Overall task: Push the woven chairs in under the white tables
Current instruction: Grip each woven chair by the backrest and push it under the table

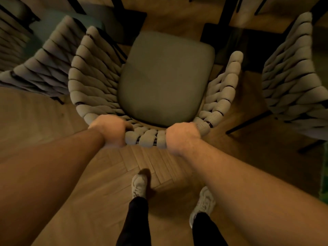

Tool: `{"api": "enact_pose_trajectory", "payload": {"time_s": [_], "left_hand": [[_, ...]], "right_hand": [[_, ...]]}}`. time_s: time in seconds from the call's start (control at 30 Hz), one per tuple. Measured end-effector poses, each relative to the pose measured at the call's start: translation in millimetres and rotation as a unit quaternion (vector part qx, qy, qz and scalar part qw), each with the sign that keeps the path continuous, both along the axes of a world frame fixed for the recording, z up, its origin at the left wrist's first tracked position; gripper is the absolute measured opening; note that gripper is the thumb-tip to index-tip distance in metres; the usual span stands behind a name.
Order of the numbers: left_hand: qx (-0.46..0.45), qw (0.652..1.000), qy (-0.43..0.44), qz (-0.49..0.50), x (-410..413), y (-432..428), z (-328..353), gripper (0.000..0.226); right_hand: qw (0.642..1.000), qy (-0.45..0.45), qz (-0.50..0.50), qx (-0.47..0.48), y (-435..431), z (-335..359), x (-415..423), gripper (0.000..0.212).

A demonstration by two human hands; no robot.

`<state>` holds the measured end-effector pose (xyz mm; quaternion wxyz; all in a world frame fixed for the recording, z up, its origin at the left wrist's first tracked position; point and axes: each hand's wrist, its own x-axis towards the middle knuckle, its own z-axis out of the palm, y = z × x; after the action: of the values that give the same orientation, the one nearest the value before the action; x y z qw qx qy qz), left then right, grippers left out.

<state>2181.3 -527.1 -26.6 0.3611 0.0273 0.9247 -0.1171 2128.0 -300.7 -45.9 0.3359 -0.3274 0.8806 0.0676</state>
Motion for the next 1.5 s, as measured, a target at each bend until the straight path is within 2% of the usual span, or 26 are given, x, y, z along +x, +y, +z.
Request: {"api": "enact_pose_trajectory", "payload": {"time_s": [0.07, 0.13, 0.23, 0.33, 0.4, 0.53, 0.67, 0.83, 0.93, 1.1, 1.17, 1.27, 1.4, 1.5], "left_hand": [[0.01, 1.0, 0.003, -0.01, -0.1, -5.0, -2.4, 0.04], [0.033, 0.999, 0.007, -0.033, 0.7, -11.8, -4.6, 0.045], [0.103, 0.993, -0.005, -0.052, -3.1, -27.2, -6.4, 0.066], [0.172, 0.982, -0.062, -0.048, -15.3, -47.3, -3.0, 0.089], [0.146, 0.984, -0.06, -0.078, -19.4, -60.3, -4.5, 0.087], [0.063, 0.989, 0.025, -0.132, -11.9, -66.4, -15.1, 0.039], [0.06, 0.984, 0.054, -0.158, -10.9, -70.8, -22.6, 0.033], [0.052, 0.979, 0.055, -0.187, -16.0, -74.8, -24.1, 0.048], [0.052, 0.975, 0.068, -0.203, -20.1, -74.4, -22.6, 0.05], [0.08, 0.975, 0.081, -0.19, -28.2, -42.4, -21.1, 0.035], [0.092, 0.974, 0.088, -0.189, -35.5, -27.4, -25.4, 0.029], [0.103, 0.973, 0.098, -0.181, -58.9, -14.7, -27.1, 0.033], [0.105, 0.974, 0.115, -0.166, -102.0, -2.4, -25.4, 0.018], [0.099, 0.975, 0.116, -0.164, -131.0, 9.0, -26.2, 0.023]], "right_hand": [[1.0, -0.009, -0.009, -0.007, -8.2, -1.8, 5.1, 0.01], [0.999, -0.035, -0.016, -0.014, -7.8, -1.2, 2.6, 0.029], [0.997, -0.065, -0.039, 0.002, -10.8, 3.5, 1.4, 0.062], [0.996, -0.06, -0.061, 0.02, -15.8, 8.4, 4.4, 0.075], [0.995, -0.046, -0.086, 0.005, -18.0, 10.0, 10.4, 0.066], [0.992, 0.036, -0.104, -0.065, -30.2, 3.3, 37.7, 0.033], [0.988, 0.071, -0.12, -0.07, -30.6, -4.5, 40.3, 0.014], [0.984, 0.095, -0.109, -0.102, -29.5, -7.5, 38.4, 0.013], [0.982, 0.095, -0.117, -0.114, -26.3, -5.7, 32.3, 0.021], [0.983, 0.095, -0.127, -0.089, -1.0, 3.9, 16.8, 0.011], [0.984, 0.08, -0.137, -0.08, 14.1, 3.9, 10.0, 0.013], [0.983, 0.087, -0.142, -0.079, 30.0, 2.0, -8.2, 0.019], [0.981, 0.104, -0.144, -0.073, 40.5, 0.2, -47.1, 0.015], [0.982, 0.099, -0.147, -0.066, 49.4, -1.1, -76.2, 0.012]]}}
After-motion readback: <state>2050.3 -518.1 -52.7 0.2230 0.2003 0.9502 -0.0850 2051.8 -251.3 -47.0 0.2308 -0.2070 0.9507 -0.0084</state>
